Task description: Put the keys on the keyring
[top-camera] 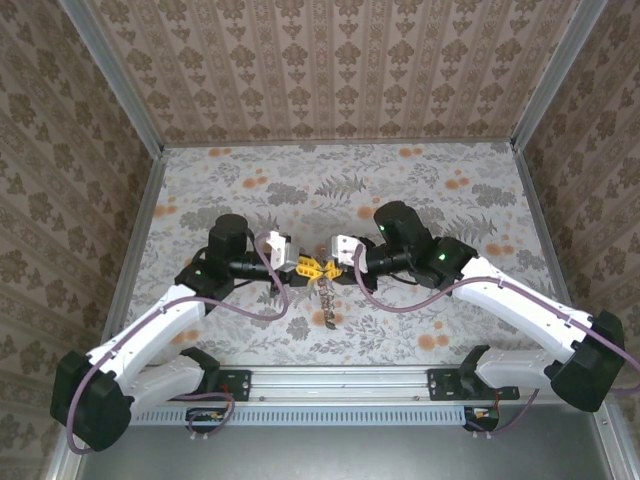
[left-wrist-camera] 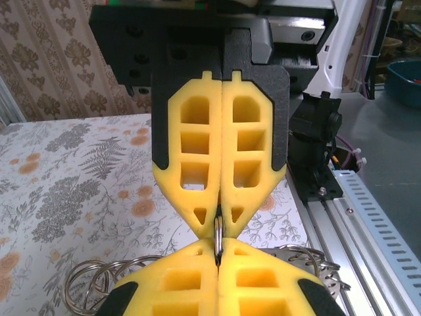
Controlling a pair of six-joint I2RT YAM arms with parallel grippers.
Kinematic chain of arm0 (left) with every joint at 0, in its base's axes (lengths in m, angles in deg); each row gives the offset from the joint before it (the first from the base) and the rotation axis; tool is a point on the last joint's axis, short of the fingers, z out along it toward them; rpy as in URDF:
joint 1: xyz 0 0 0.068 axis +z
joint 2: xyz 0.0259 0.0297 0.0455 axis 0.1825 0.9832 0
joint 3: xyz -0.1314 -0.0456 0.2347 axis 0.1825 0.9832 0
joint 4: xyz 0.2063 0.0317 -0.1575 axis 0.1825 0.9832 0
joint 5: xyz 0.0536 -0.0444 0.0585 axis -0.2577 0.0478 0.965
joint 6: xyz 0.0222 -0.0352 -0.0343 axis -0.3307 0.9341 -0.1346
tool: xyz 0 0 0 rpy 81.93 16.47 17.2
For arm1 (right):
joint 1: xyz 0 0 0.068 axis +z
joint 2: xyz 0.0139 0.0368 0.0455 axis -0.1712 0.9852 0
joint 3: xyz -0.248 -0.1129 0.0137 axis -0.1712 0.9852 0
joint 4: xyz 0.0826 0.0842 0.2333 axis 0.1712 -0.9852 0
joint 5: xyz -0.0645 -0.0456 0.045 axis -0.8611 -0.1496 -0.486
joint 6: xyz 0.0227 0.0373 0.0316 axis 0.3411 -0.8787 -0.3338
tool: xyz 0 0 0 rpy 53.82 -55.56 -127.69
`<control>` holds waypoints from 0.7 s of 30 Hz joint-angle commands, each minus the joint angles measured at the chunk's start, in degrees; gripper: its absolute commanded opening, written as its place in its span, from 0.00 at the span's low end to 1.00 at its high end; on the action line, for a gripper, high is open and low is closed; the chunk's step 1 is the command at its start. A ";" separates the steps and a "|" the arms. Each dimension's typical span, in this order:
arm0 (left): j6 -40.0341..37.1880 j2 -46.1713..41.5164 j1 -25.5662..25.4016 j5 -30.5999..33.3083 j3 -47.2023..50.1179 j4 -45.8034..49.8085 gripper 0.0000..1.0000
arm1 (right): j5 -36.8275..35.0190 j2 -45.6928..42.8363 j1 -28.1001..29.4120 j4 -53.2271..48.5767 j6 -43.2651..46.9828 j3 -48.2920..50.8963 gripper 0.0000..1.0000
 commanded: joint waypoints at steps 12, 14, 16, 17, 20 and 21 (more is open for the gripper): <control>-2.80 1.17 -0.02 7.27 -1.54 6.51 0.03 | -7.14 1.05 1.37 -11.11 3.15 -8.77 0.00; -3.10 1.21 -0.10 7.02 -2.03 7.09 0.04 | -6.82 1.44 1.41 -11.30 2.79 -8.99 0.00; -3.27 1.50 -0.19 6.25 -2.49 7.47 0.03 | -5.95 1.87 1.44 -10.45 2.07 -8.66 0.00; -3.48 1.73 -0.19 5.41 -2.78 7.64 0.00 | -5.29 1.99 1.49 -9.72 1.64 -8.40 0.00; -2.52 1.91 -0.28 2.67 -2.78 5.78 0.00 | -4.16 2.26 1.40 -7.69 0.34 -7.15 0.00; -1.52 1.51 -0.16 2.09 -2.05 3.73 0.00 | -3.95 1.80 1.11 -5.62 -0.32 -6.11 0.00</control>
